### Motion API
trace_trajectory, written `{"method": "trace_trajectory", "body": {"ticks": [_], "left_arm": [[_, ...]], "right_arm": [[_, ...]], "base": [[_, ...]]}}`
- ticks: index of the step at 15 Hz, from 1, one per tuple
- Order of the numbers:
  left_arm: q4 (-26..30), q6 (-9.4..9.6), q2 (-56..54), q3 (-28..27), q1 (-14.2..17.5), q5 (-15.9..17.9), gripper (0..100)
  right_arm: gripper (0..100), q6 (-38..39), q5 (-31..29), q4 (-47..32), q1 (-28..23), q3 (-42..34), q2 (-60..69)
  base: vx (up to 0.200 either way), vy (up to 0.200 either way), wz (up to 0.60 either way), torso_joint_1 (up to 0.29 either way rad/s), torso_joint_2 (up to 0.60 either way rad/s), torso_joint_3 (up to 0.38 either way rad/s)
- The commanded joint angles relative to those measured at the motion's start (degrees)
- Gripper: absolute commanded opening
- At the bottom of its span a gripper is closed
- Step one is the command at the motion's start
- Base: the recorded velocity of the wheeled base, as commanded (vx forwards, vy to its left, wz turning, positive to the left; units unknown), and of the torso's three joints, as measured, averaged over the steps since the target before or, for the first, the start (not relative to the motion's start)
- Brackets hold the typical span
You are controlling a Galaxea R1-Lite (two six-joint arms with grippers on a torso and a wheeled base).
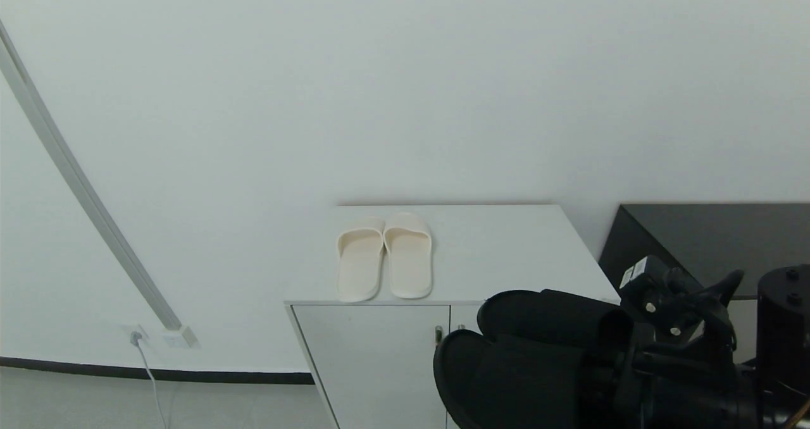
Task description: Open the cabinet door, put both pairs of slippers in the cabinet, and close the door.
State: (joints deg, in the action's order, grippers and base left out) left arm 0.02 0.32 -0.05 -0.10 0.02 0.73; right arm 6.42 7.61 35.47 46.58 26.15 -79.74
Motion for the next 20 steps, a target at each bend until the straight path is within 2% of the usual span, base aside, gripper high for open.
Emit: {"method": "trace_trajectory", "body": {"ticks": [1,9,13,14,20], "left_arm": [[-0.02,0.03,0.05,0.01,0.06,-0.03,0],[-0.02,0.03,0.05,0.01,0.06,-0.03,0],[0.06,0.03,0.05,0.01,-0.02,0.15,0],[0.06,0.03,0.05,0.01,-0.02,0.15,100],[0.06,0.03,0.05,0.01,0.06,0.06,100]], "right_arm": [[0,-0.01,0.04,0.03,0.0,-0.22,-0.15],[0,-0.45,-0.05,0.21,0.97,-1.28,0.2],[0,-0.71,-0.05,0.21,1.06,-1.36,0.2],[0,-0.71,-0.05,0.21,1.14,-1.45,0.2],[0,-0.71,-0.14,0.21,1.14,-1.45,0.02]], "base": [[0.0,0.0,0.0,0.0,0.0,0.0],[0.0,0.0,0.0,-0.006,0.01,0.006],[0.0,0.0,0.0,-0.14,0.32,0.179],[0.0,0.0,0.0,-0.149,0.37,0.193],[0.0,0.0,0.0,-0.165,0.38,0.213]]}}
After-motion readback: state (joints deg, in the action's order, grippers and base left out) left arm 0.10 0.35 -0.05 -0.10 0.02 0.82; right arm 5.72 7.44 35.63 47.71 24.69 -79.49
